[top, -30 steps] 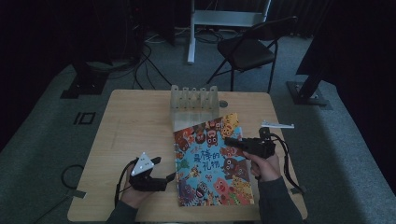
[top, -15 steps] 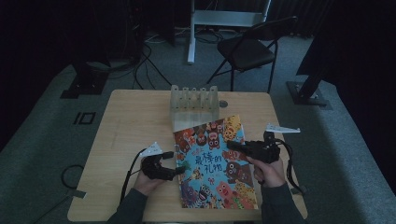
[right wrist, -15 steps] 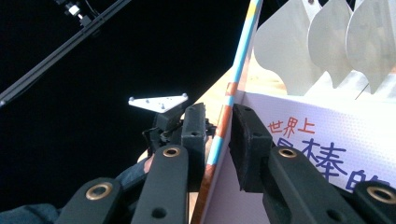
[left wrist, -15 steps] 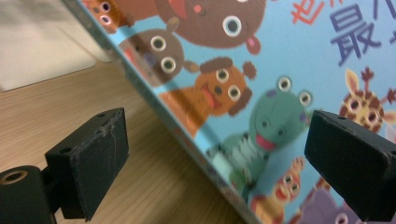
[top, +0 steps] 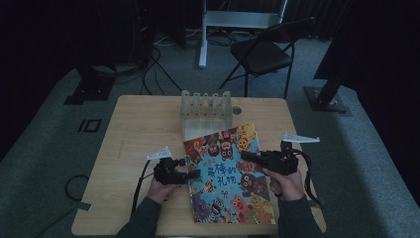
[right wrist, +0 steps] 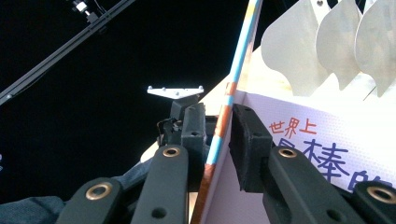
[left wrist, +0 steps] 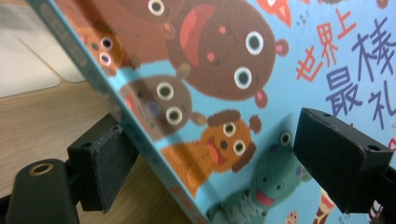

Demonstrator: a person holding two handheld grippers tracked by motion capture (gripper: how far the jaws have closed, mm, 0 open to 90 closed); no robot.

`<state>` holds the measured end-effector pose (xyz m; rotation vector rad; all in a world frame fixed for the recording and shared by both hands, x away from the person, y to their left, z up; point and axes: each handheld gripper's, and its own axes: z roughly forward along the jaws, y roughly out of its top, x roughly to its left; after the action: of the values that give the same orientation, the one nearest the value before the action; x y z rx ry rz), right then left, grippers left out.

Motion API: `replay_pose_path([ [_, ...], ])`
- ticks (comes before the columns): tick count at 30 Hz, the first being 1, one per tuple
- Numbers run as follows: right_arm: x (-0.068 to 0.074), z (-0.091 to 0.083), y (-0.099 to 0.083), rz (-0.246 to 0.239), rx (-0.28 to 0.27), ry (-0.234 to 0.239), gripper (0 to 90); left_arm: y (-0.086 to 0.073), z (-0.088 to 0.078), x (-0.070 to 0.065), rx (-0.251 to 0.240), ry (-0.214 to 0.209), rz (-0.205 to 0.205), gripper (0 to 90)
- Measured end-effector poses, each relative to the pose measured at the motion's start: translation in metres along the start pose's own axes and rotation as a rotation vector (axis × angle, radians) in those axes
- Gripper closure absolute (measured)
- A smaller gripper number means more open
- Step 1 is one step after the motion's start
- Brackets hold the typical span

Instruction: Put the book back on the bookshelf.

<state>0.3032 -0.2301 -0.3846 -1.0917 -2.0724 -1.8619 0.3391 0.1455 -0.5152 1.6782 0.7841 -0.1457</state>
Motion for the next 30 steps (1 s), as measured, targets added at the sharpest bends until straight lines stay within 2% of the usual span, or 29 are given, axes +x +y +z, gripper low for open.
replay_pose_path([
  [4,-0.003,-0.001,-0.001,0.007,-0.004,0.000,75.9,0.004,0.001,0.004,-0.004,-0.010,-0.053,18.6],
  [7,-0.007,-0.003,-0.003,0.018,-0.013,0.005,75.9,0.004,-0.002,0.010,-0.018,-0.036,-0.090,26.6],
  [11,-0.014,-0.007,-0.005,0.031,-0.023,0.018,75.8,0.007,-0.005,0.008,-0.017,-0.034,-0.090,31.9],
  [16,-0.019,-0.011,-0.005,0.031,-0.036,0.022,75.8,0.012,-0.008,0.007,-0.037,-0.033,-0.113,37.8],
  [22,-0.025,-0.016,0.000,0.007,-0.042,0.007,76.2,0.025,-0.017,0.003,-0.066,-0.036,-0.106,44.1],
  [28,-0.033,-0.016,0.000,0.003,-0.020,0.004,79.0,0.036,-0.032,-0.006,-0.092,0.002,-0.056,46.8],
  [29,-0.034,-0.016,-0.001,0.014,-0.015,-0.002,77.6,0.037,-0.035,-0.008,-0.102,0.001,-0.043,49.4],
  [30,-0.036,-0.014,-0.002,0.022,-0.007,-0.032,75.4,0.039,-0.038,-0.011,-0.110,0.003,-0.026,52.4],
])
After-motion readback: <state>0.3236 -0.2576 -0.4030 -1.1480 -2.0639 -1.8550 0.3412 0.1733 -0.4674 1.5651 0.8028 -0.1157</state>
